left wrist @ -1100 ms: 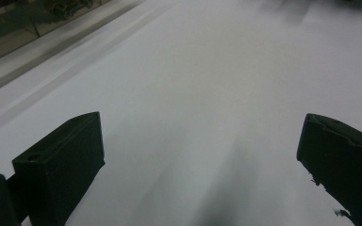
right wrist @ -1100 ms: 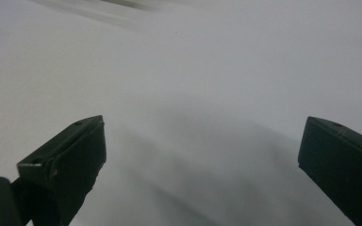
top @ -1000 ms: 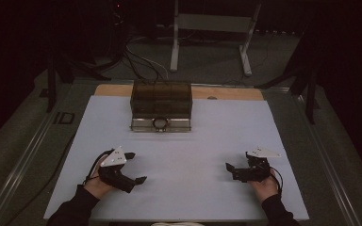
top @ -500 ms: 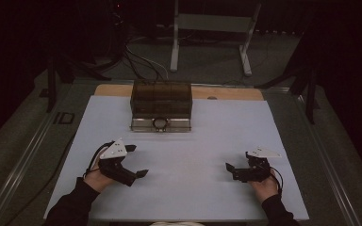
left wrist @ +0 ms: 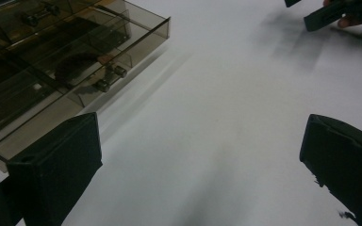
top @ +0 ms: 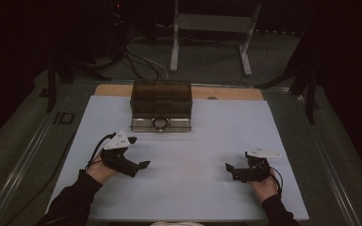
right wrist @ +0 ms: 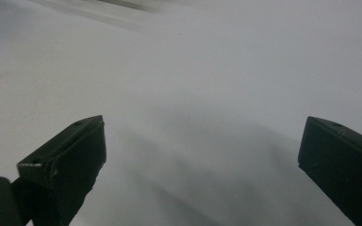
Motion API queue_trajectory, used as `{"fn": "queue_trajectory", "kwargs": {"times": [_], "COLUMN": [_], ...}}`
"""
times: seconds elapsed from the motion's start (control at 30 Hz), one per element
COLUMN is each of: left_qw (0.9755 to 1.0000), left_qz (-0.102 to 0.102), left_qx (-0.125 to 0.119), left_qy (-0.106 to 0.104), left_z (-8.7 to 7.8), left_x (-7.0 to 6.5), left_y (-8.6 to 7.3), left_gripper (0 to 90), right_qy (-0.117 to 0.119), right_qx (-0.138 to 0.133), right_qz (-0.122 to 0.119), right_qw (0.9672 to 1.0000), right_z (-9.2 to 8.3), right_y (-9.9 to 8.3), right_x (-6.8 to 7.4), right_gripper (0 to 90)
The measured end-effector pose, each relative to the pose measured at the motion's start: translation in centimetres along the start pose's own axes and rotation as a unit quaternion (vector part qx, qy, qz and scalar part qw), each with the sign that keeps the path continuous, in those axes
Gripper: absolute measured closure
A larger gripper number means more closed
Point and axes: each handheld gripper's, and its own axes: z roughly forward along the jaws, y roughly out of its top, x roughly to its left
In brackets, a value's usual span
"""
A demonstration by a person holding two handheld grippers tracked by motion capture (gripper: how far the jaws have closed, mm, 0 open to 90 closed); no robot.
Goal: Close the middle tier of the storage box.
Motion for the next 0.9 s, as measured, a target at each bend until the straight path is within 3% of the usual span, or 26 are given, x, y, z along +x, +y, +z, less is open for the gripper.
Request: {"fn": "queue_trajectory", "kwargs": {"times": [0.13, 0.33, 0.63, 0.8, 0.9], "left_qw": [0.9999, 0.9985, 0.9945, 0.9927, 0.9905], "left_qz": [-0.009, -0.031, -0.054, -0.065, -0.071], "left_qx": [0.000, -0.014, -0.017, -0.016, -0.016], "left_qy": [0.009, 0.044, 0.088, 0.100, 0.117], "left_z": [0.4, 1.1, 2.6, 3.4, 3.9], "left_x": [0.2, 0.5, 0.7, 0.7, 0.6], "left_y": [0.4, 0.6, 0.3, 0.2, 0.2], "left_gripper": [0.9, 1.0, 1.0, 1.0, 1.0], "right_qy": [0.001, 0.001, 0.001, 0.001, 0.002], "right_qx": [0.000, 0.000, -0.001, -0.003, -0.003], "right_qz": [-0.001, -0.002, -0.005, -0.005, -0.006], "right_qw": [1.0000, 1.0000, 1.0000, 1.0000, 1.0000], "right_z": [0.0, 0.1, 0.0, -0.1, 0.0], "right_y": [0.0, 0.0, 0.0, 0.0, 0.0], "right_x": [0.0, 0.0, 0.1, 0.0, 0.1], "right_gripper": [1.6, 1.6, 1.6, 1.6, 1.6]}}
